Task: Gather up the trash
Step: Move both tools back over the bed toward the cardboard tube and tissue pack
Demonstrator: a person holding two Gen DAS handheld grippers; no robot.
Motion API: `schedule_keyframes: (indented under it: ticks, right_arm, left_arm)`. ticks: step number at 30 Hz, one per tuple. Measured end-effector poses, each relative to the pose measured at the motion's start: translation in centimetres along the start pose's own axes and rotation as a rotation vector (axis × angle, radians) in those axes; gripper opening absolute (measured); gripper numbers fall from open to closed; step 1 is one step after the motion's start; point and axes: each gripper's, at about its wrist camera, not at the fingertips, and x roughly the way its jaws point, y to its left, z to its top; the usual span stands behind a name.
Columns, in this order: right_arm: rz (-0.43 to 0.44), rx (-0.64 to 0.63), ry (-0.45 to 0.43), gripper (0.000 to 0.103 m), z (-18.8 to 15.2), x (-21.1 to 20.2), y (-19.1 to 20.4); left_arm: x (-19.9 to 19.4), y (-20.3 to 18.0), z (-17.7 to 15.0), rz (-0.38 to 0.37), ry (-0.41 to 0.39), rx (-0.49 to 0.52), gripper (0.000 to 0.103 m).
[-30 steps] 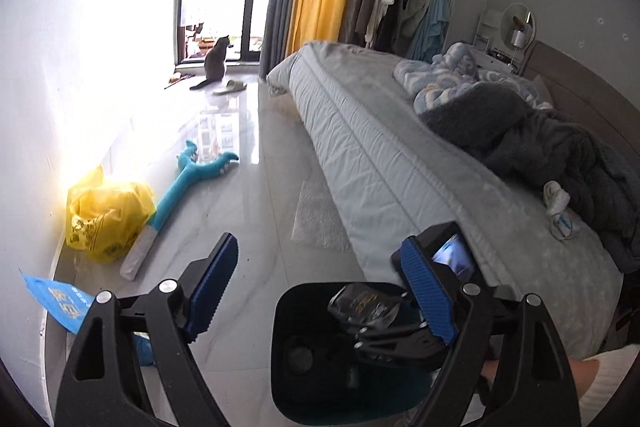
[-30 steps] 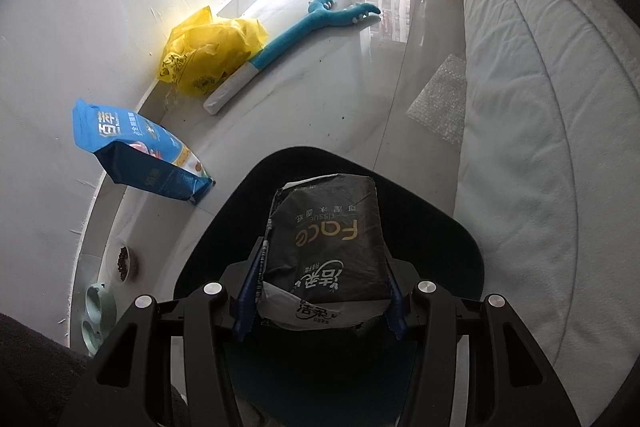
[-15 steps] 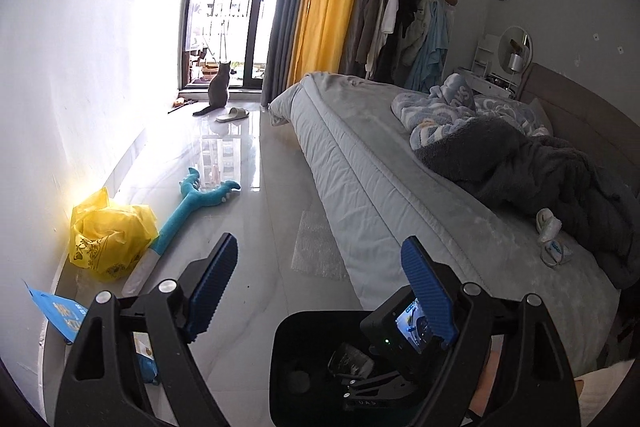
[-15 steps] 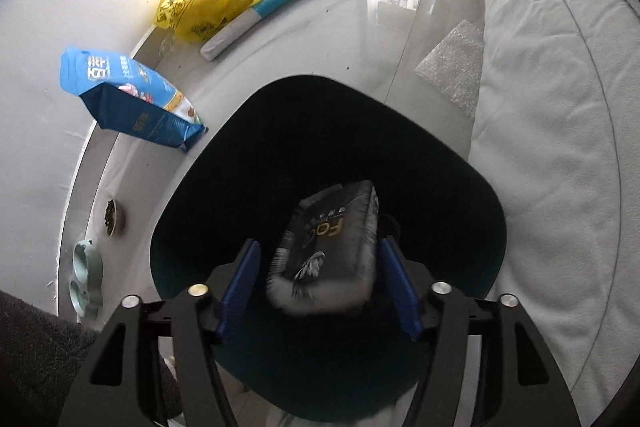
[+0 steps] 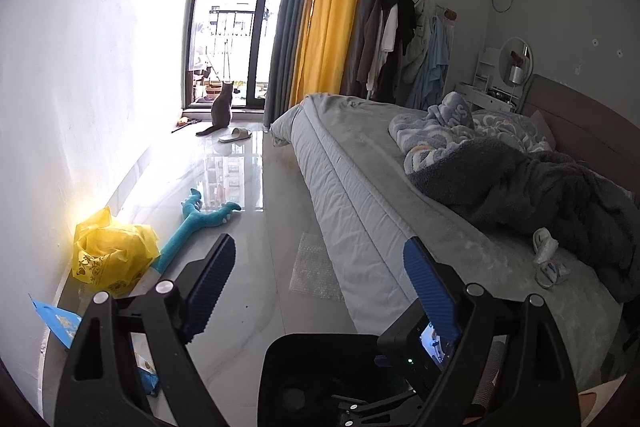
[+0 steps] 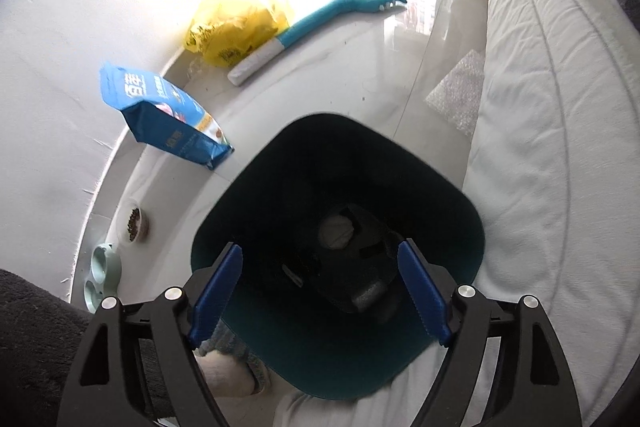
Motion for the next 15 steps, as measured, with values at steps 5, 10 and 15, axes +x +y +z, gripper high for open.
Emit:
schedule_keyframes:
  ticks: [5, 10, 15]
  right_arm:
    - [-0.004, 0.002, -0.102, 0.081, 0.1, -3.5, -1.0]
    - [-0.006, 0.003, -0.218, 0.081, -0.1, -7.3, -2.4]
    - [-0.054, 0.017, -0.300, 0.081, -0.5, -10.2, -4.6]
  left_arm:
    - [0.2, -1.7, 0.5, -0.014, -0.010, -0.005, 0.089]
    - [0.4, -3.7, 1.0, -0.021, -0.026, -0.002, 0.089]
    - [1.0, -5.7, 1.4, -0.024, -0.038, 0.002, 0.089]
